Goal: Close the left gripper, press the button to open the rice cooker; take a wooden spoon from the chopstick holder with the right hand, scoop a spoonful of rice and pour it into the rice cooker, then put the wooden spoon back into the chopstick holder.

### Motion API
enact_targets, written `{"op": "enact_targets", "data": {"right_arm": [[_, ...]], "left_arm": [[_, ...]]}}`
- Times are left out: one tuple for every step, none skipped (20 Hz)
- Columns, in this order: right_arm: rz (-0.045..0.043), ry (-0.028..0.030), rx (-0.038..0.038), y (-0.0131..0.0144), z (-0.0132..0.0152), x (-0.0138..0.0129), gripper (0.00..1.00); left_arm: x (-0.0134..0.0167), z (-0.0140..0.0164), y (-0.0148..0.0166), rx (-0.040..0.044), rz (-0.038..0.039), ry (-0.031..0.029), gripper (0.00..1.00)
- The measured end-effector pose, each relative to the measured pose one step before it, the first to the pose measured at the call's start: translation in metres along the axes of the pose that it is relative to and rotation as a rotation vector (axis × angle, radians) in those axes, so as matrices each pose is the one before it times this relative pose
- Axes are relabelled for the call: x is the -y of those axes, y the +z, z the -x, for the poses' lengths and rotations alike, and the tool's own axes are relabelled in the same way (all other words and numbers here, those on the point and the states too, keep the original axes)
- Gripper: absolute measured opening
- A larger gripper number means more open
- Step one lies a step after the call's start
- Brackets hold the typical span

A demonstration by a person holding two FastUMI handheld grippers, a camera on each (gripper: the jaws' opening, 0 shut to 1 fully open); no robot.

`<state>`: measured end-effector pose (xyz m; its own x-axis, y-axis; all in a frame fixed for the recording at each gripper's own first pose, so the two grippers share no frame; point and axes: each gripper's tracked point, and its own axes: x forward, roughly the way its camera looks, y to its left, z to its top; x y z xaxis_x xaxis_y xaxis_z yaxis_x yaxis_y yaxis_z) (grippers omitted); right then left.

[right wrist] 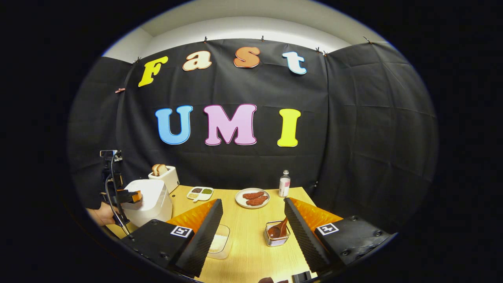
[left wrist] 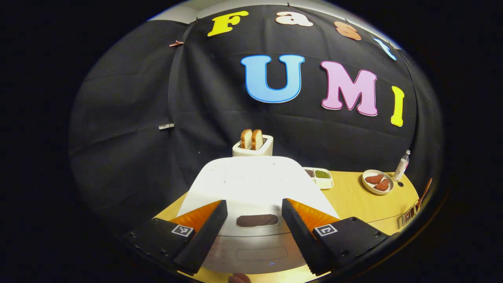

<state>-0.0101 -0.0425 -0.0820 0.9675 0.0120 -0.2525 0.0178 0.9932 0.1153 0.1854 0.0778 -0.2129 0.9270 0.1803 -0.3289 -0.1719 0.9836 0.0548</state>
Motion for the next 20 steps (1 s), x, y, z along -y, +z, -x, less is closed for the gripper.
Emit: {"op": "enact_targets", "data": {"right_arm": [[0.00251,0.00499,0.00133,0.00169,-0.00130,-0.00179,0.98],[0.00167,0.00467,0.00126,0.00094,-0.00052,-0.00164,0.98],[-0.00129,0.00441,0.00377,0.00141,-0.00079,-0.00203,0.98],[-0.00174,0.00527,0.00564,0.00241,-0.00012,-0.00167,0.98],[-0.00002,0.00382,0.00539,0.00180,0.00009,-0.00200,0.98],[0.00137,0.00289,0.00577,0.00186,0.00039,-0.00136,0.98],[0.00165,0.00142,0.00476,0.00201,-0.00041,0.00058,0.98],[-0.00013,0.00287,0.00450,0.00183,0.00005,-0.00036,0.98],[-0.00080,0.00278,0.00439,0.00216,-0.00001,-0.00171,0.98],[0.00045,0.00083,0.00415,0.00231,0.00064,0.00020,0.98],[0.00053,0.00035,0.00514,0.00227,0.00048,0.00128,0.98],[-0.00387,0.00029,0.00550,0.00336,0.00086,-0.00013,0.98],[-0.00623,0.00302,0.00857,0.00365,-0.00041,-0.00166,0.98],[0.00043,0.00220,0.00761,0.00326,-0.00025,-0.00085,0.98],[0.00616,-0.00028,0.00690,0.00250,-0.00031,0.00127,0.98],[0.00901,-0.00151,0.00343,0.00158,-0.00052,0.00068,0.98],[0.00762,-0.00152,0.00417,0.00207,-0.00059,0.00062,0.98],[0.00547,-0.00085,0.00741,0.00320,-0.00089,0.00058,0.98],[0.00478,-0.00060,0.00746,0.00304,-0.00068,-0.00048,0.98],[0.00415,-0.00419,0.00954,0.00343,-0.00055,-0.00039,0.98]], "left_arm": [[0.00283,0.00338,0.01076,0.02337,-0.01398,-0.01275,0.96],[0.00278,0.00466,0.01014,0.02337,-0.01693,-0.01037,0.96],[0.00337,0.00504,0.01056,0.02252,-0.01226,-0.01494,0.96],[0.00281,0.00653,0.01033,0.01995,-0.00659,-0.01447,0.96],[0.00377,0.00638,0.00969,0.01887,-0.00143,-0.01527,0.96],[0.00373,0.00677,0.00824,0.01809,0.00257,-0.01519,0.96],[0.00358,0.00703,0.00909,0.01600,0.00546,-0.01513,0.96],[0.00351,0.00805,0.00782,0.01490,0.00707,-0.01399,0.96],[0.00417,0.00834,0.00808,0.01368,0.00595,-0.01589,0.96],[0.00348,0.00942,0.00851,0.01491,0.00373,-0.01330,0.96],[0.00379,0.00882,0.00832,0.01404,0.00283,-0.01564,0.96],[0.00270,0.00903,0.00711,0.01436,0.00335,-0.01120,0.96],[0.00310,0.00875,0.00756,0.01179,0.00556,-0.01221,0.96],[0.00196,0.00914,0.00628,0.01141,0.00773,-0.00901,0.96],[0.00133,0.00922,0.00728,0.00960,0.00911,-0.00889,0.96],[0.00159,0.00856,0.00580,0.00967,0.00846,-0.00743,0.96],[-0.00008,0.00798,0.00525,0.00576,0.00598,-0.00501,0.96],[-0.00086,0.00902,0.00430,0.00736,0.00570,-0.00229,0.96],[-0.00004,0.00824,0.00413,0.00633,0.00413,-0.00325,0.96],[-0.00062,0.00814,0.00150,0.00377,0.00014,-0.00212,0.96]]}}
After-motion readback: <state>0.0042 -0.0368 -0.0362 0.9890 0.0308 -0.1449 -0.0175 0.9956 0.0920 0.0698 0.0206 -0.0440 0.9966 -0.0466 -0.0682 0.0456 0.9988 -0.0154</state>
